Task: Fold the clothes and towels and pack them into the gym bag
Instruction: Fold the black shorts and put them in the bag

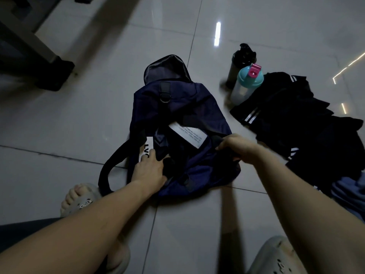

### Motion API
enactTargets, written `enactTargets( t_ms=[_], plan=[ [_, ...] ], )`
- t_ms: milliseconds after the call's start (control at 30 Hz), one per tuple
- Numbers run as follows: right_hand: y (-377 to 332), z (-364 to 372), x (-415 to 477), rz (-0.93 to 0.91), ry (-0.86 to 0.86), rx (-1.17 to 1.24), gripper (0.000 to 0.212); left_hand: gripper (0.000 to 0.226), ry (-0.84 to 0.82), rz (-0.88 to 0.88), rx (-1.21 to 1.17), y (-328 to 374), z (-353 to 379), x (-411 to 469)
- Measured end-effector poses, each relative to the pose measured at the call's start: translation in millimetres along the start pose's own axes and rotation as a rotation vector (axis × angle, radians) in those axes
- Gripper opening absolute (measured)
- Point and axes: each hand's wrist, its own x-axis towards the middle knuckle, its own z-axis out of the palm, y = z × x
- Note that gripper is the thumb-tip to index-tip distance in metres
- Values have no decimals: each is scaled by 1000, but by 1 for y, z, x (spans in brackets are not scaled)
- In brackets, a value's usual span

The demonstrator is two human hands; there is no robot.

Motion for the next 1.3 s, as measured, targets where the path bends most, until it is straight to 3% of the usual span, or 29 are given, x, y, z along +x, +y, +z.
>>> enactTargets(
  t_ms=[100, 267, 333, 400, 467, 533, 600, 700, 767, 867, 933, 1000, 1100, 1200, 1300],
  plan=[
    [9, -18, -5, 40, 127, -126, 13, 73, -50, -30, 20, 10, -5, 9],
    [-27, 0, -22, -52, 77, -630, 36, 68, 3, -28, -87, 6, -11, 1],
    [-47, 18, -32, -249, 300, -834, 42, 57, 162, 60, -125, -2, -8, -5],
    [-58, 48, -39, -490, 509, -871, 41, 48, 283, 228, -163, -4, -4, -7],
    [-55, 80, -37, -566, 558, -941, 50, 49, 232, 321, -164, -1, -2, -8],
    [-40, 98, -29, -449, 547, -1004, 67, 50, 85, 312, -136, 3, 1, -9],
    [-24, 97, -21, -309, 507, -979, 68, 53, -49, 285, -67, 8, 4, -11],
    [-11, 82, -15, -253, 414, -790, 28, 59, -164, 268, 28, 15, 7, -11],
    [-8, 70, -10, -211, 379, -613, 16, 60, -197, 267, 44, 18, 6, -10],
    [-11, 56, -7, -176, 366, -415, 14, 63, -206, 333, 11, 13, -6, -8],
    [-8, 54, -6, -171, 344, -399, 13, 69, -128, 379, -31, 5, -17, -5],
    [-5, 56, -5, -163, 333, -393, 13, 97, -67, 347, -39, -6, -23, -4],
    [-3, 61, -3, -163, 326, -356, 12, 148, -189, 300, 89, -18, -20, -2],
    [-3, 65, -4, -171, 313, -312, 15, 156, -247, 279, 140, -16, -12, 6],
    [-2, 65, -4, -170, 300, -310, 14, 154, -201, 245, 143, -7, 2, 12]
  ],
)
